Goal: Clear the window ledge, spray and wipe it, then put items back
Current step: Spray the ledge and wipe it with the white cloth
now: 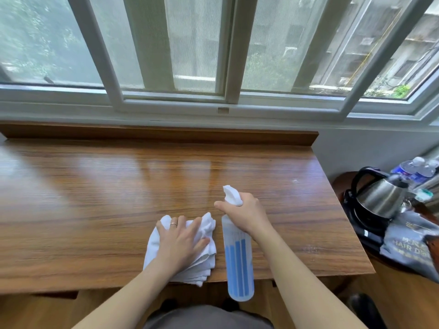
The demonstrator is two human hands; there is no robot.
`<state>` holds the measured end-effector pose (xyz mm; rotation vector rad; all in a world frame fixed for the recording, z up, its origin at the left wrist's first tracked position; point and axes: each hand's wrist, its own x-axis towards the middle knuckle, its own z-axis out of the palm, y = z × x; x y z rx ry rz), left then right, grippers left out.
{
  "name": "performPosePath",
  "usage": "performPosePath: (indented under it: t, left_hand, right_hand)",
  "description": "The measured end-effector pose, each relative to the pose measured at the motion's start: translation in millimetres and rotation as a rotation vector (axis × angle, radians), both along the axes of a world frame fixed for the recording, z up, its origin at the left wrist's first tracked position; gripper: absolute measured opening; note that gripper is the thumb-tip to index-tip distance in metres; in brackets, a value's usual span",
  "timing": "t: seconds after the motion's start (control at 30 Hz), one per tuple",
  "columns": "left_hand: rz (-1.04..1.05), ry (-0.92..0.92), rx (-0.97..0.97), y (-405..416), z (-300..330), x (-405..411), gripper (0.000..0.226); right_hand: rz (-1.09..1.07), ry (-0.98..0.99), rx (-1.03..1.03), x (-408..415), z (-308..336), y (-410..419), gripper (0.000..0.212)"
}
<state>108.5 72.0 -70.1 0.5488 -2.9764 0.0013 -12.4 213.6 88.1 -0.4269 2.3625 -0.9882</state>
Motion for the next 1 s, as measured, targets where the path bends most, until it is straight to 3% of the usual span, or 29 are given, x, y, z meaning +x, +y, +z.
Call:
performPosePath:
  t: [0.3, 0.5, 0.73, 1.0]
  left_hand:
    - [-0.004, -0.069, 0.028, -14.0, 3.7, -18.2, 0.052]
    - [-0.072, -0.196, 0.044, -30.0, 18.1, -44.5, 0.077]
    - [-0.076, -0.109, -0.035, -19.5, 11.3, -26.2, 0.058]
    - [-0.094, -0.067, -0.008, 6.4, 4.7, 12.7, 0.055]
  right_hand:
    - [-0.012, -0.001, 0.028, 7.4, -13.0, 6.9, 0.041]
    - [-0.005, 0.011, 0.023, 19.8, -12.7, 14.8, 0.033]
    - [-0.016, -0.003, 0.03, 27.6, -15.1, 18.2, 0.031]
    - [-0.022, 0.0, 0.026, 25.0, -15.8, 18.3, 0.031]
